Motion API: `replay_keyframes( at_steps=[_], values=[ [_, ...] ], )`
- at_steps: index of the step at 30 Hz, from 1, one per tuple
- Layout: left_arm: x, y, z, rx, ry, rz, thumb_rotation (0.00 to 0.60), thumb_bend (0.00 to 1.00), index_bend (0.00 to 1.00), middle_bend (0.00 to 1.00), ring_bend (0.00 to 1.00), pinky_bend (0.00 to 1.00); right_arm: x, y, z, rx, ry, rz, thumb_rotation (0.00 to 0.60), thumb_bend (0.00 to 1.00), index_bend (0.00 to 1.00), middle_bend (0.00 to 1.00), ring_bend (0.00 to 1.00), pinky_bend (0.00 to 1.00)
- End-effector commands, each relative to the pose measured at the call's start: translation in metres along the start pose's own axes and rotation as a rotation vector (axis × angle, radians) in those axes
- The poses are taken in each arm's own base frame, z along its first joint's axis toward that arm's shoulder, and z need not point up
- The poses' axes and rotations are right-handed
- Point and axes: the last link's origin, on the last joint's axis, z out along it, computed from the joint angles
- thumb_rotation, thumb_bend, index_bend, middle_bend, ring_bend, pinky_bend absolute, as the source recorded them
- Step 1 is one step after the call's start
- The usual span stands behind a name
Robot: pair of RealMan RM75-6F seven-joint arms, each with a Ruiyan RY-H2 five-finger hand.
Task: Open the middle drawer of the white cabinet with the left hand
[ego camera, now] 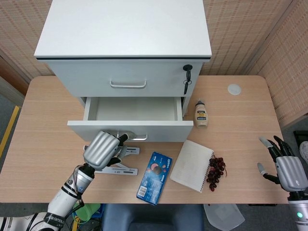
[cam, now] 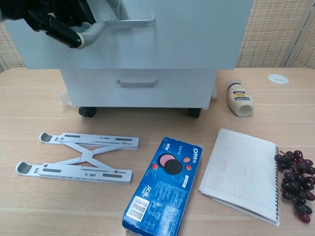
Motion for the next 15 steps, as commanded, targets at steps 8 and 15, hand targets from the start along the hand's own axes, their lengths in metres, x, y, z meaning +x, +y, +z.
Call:
replay_keyframes(
  at_steps=[8,15],
  values=[
    [0.0,0.003,-0.01,-0.009,-0.001,0.0,0.6,0.61,0.31,0.89,0.94,1.0,0.0,-0.001,0.001,0.001,-0.001,-0.001,0.6,0.34,0.1,0.18,0.08,0.1],
    [0.0,0.004,-0.016,-0.011,-0.003,-0.001,0.6,0.61,0.31,0.89,0.94,1.0,0.0,-0.001,0.001,0.002,-0.002,0.0,0.6,0.34,0.1,0.18,0.08,0.1]
  ],
)
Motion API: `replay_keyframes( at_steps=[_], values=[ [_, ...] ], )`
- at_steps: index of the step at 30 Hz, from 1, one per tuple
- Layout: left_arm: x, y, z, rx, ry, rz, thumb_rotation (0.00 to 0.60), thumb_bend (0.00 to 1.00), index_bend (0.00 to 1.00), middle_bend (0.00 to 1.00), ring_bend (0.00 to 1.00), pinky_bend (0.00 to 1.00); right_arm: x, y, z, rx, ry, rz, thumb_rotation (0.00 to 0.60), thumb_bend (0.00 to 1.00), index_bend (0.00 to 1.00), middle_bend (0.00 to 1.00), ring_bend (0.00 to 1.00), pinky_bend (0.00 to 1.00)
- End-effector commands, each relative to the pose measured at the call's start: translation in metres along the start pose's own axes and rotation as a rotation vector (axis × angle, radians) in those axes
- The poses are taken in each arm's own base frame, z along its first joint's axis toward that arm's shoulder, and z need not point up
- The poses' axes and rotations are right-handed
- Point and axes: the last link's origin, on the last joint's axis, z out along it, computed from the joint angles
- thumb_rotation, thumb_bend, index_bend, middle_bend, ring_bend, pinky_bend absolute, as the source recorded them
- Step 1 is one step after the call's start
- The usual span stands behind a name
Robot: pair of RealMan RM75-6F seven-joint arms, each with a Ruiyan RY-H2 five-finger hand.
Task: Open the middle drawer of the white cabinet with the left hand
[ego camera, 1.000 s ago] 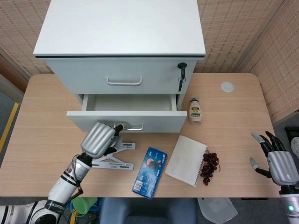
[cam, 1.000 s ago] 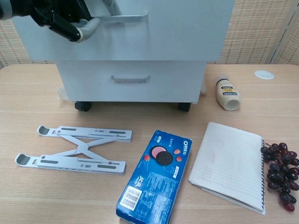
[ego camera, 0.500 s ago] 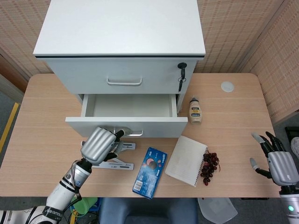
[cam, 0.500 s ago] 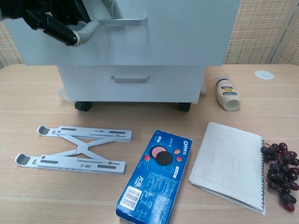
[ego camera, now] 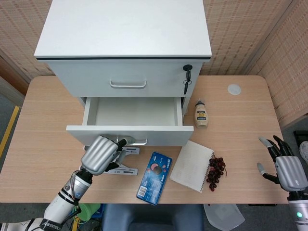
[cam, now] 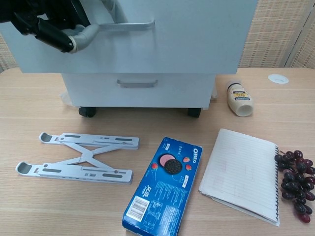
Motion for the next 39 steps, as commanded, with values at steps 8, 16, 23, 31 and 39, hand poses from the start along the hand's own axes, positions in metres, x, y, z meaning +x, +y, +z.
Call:
replay_keyframes(
  at_steps=[8,16,23,31,39],
  values=[
    [-0.001,0.003,-0.011,-0.01,-0.01,0.001,0.6,0.61,0.31,0.89,0.94,1.0,0.0,-0.001,0.0,0.002,0.001,-0.001,0.6,0.34,0.1,0.18,0.08,0.1],
    [-0.002,0.008,-0.02,-0.033,-0.016,0.002,0.6,0.61,0.31,0.89,0.94,1.0,0.001,-0.001,-0.001,0.001,0.002,-0.001,0.6,0.34,0.1,0.18,0.08,0.1],
    [0.001,0.011,-0.023,-0.048,0.005,-0.005,0.6,0.61,0.3,0.89,0.94,1.0,0.001,-0.001,-0.001,0.001,0.003,-0.001,0.6,0.34,0.1,0.18,0.08,0.1],
    [0.012,0.011,-0.023,-0.057,0.064,-0.027,0.6,0.6,0.3,0.89,0.92,1.0,0.001,-0.001,0.0,0.002,0.004,0.0,0.6,0.34,0.1,0.18,0.08,0.1],
    [0.02,0.002,-0.038,-0.049,0.116,-0.033,0.6,0.6,0.37,0.83,0.84,1.0,0.0,0.001,0.001,-0.002,0.002,0.002,0.6,0.34,0.1,0.18,0.08,0.1]
  ],
)
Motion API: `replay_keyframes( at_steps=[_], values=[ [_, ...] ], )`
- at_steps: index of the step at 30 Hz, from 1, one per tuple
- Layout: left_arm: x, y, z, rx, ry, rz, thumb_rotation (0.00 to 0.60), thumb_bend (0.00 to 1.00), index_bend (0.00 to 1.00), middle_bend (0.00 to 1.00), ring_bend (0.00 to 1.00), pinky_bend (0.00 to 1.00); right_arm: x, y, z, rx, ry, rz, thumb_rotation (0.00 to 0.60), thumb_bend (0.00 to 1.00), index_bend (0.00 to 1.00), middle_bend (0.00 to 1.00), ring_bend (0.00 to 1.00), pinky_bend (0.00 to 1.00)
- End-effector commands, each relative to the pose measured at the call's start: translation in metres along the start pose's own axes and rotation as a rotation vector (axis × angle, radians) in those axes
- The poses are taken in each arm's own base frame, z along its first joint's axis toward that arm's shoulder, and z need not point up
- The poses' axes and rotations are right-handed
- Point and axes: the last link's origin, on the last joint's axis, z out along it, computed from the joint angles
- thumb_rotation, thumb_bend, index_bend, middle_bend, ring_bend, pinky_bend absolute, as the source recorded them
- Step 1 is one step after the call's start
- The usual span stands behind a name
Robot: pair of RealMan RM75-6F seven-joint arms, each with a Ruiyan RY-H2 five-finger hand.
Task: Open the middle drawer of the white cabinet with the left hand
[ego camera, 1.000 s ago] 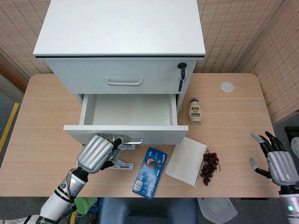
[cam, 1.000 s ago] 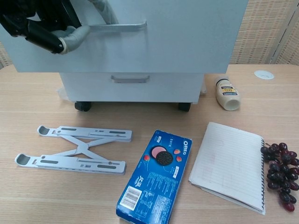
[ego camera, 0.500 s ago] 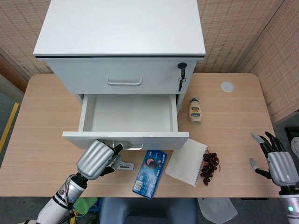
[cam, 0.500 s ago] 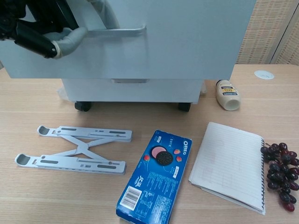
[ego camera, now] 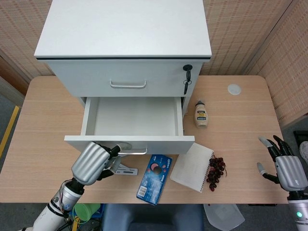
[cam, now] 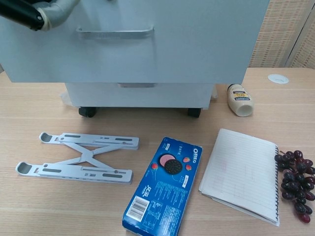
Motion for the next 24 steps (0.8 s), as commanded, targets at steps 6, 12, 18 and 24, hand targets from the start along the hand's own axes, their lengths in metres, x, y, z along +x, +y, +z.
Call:
replay_keyframes(
  at_steps=[6,12,18,24],
  values=[
    [0.002,-0.012,-0.029,0.021,0.038,0.029,0.6,0.6,0.59,0.81,0.81,1.0,-0.001,0.001,0.002,-0.001,-0.004,0.0,0.6,0.34,0.1,0.18,0.08,0.1],
    [-0.001,-0.027,-0.049,0.06,0.052,0.063,0.6,0.6,0.71,0.81,0.81,1.0,-0.002,0.002,0.003,-0.004,-0.012,-0.001,0.6,0.34,0.1,0.18,0.08,0.1],
    [-0.004,-0.059,-0.072,0.176,0.05,0.138,0.6,0.6,0.72,0.82,0.82,1.0,-0.004,0.003,0.006,-0.008,-0.021,-0.002,0.6,0.34,0.1,0.18,0.08,0.1],
    [-0.015,-0.09,-0.108,0.301,-0.026,0.278,0.6,0.6,0.73,0.82,0.81,0.99,-0.007,0.002,0.01,-0.009,-0.029,0.0,0.6,0.34,0.1,0.18,0.08,0.1]
  ],
)
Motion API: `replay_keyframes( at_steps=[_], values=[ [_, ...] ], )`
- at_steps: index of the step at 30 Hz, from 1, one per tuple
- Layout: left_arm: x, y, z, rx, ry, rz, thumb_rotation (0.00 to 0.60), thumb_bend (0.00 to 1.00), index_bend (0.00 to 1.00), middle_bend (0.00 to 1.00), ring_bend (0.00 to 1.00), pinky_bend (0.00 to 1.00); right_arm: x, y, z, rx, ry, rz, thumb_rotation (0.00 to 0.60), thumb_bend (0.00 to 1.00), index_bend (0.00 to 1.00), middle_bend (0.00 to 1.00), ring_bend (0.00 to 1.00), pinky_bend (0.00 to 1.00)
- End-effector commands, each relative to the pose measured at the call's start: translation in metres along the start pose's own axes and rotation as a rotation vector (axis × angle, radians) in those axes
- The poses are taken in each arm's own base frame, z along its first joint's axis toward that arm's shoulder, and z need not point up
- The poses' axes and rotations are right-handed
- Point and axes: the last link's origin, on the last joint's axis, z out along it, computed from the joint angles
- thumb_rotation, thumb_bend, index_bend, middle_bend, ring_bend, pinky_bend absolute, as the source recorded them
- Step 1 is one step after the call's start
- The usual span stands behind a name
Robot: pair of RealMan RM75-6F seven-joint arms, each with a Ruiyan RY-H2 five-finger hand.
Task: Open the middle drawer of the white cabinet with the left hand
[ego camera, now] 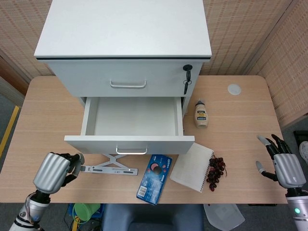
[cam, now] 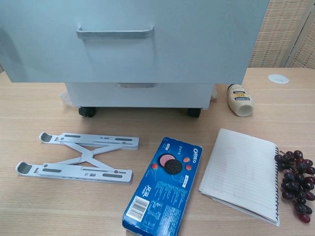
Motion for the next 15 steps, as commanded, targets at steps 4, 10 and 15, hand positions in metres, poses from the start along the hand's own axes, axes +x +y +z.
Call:
replay_keyframes(
  at_steps=[4,10,15],
  values=[
    [-0.021,-0.034,-0.029,0.16,-0.048,0.08,0.6,0.6,0.67,0.8,0.76,0.92,-0.006,-0.002,0.004,0.003,-0.021,0.004,0.6,0.34,0.1,0.18,0.08,0.1],
    [-0.038,-0.056,-0.048,0.29,-0.056,0.105,0.6,0.55,0.33,0.52,0.49,0.5,-0.004,-0.004,0.008,0.004,-0.015,-0.001,0.6,0.34,0.1,0.18,0.08,0.1],
    [-0.047,-0.061,-0.053,0.349,-0.042,0.119,0.6,0.44,0.13,0.25,0.26,0.26,-0.003,-0.005,0.007,-0.002,-0.012,-0.004,0.6,0.34,0.1,0.18,0.08,0.1]
  ],
)
